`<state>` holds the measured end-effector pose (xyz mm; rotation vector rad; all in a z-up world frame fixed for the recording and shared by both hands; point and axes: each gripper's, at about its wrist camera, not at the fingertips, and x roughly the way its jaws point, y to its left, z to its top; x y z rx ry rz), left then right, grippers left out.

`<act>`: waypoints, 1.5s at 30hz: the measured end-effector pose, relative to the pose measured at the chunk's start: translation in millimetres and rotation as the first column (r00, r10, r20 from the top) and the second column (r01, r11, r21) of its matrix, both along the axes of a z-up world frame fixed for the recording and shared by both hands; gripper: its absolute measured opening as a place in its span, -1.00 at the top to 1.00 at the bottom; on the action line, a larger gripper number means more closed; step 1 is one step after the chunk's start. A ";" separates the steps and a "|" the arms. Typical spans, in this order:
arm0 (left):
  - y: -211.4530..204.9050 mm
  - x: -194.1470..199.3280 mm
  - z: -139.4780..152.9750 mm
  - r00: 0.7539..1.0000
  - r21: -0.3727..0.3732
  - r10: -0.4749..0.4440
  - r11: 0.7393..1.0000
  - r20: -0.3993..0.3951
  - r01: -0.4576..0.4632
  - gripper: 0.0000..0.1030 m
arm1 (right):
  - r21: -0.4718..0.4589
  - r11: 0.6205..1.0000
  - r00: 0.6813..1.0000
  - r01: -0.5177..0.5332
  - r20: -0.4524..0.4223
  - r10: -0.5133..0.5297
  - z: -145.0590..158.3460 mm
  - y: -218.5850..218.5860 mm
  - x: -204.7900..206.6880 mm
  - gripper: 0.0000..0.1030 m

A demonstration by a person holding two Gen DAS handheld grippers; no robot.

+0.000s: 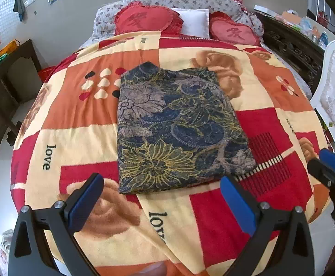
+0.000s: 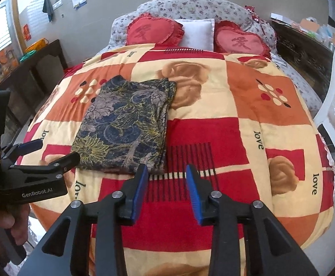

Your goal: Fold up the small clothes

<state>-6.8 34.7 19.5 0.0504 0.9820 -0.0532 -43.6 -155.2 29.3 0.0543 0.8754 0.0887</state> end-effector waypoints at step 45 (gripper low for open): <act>1.1 5.5 -17.3 0.999 -0.006 0.018 1.000 -0.043 -0.019 -0.99 | -0.006 0.998 0.997 -0.062 -0.056 0.062 -0.4 24.5 12.9 -0.37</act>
